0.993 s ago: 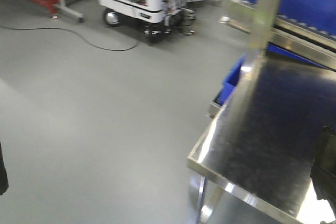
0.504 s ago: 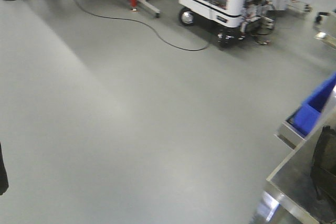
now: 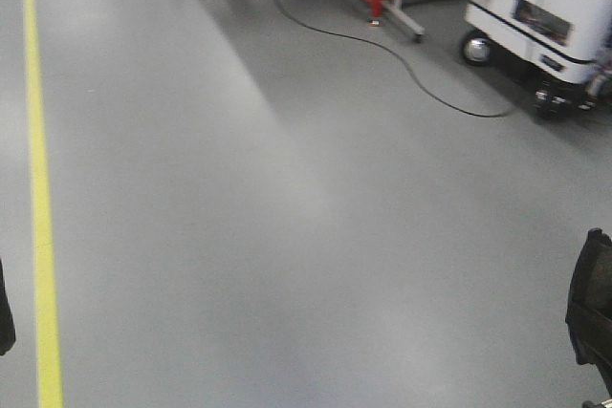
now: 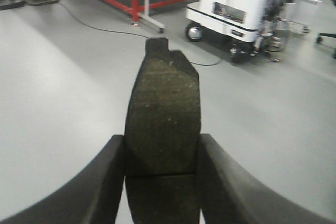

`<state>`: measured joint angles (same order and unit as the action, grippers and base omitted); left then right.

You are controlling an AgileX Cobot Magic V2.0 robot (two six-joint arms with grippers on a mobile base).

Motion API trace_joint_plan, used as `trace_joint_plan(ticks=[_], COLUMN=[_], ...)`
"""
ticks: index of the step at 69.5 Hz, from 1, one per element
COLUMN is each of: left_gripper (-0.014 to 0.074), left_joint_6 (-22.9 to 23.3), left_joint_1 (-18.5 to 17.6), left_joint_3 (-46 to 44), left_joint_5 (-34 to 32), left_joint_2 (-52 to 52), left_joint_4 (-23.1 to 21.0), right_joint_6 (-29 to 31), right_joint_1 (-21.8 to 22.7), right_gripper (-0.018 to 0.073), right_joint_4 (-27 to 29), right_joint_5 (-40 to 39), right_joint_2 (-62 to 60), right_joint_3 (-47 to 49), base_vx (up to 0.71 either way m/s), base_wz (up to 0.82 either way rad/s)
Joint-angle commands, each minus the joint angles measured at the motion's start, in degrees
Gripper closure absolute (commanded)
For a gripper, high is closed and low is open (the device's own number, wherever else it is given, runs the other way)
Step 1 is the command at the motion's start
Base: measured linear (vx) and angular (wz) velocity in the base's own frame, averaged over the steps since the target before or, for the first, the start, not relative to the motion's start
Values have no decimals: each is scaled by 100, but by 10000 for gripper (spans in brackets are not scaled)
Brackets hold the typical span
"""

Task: Move and align brake pads A on conveyor
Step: 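Drive the base along the yellow floor line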

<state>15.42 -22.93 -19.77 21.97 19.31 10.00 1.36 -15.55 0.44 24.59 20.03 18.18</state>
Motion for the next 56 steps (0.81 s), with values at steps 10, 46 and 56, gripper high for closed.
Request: trace_joint_plan(ticks=[10,46,56], left_gripper=[524,524,524], left_joint_6=[11,11,11], left_joint_1=[-36,-36,-36], left_joint_3=[-168,-168,-168], left_joint_5=[-559,-559,-559], left_joint_2=[33,33,33], left_joint_4=[29,29,29], right_joint_6=[5,5,5], right_joint_1=[11,11,11], right_gripper=[562,562,562], right_joint_4=[-44,-44,-44], right_joint_5=[-580,-580,-580], right_joint_2=[27,27,27], right_joint_3=[189,189,189], base_vx=[16,19,25], base_wz=[62,49,28])
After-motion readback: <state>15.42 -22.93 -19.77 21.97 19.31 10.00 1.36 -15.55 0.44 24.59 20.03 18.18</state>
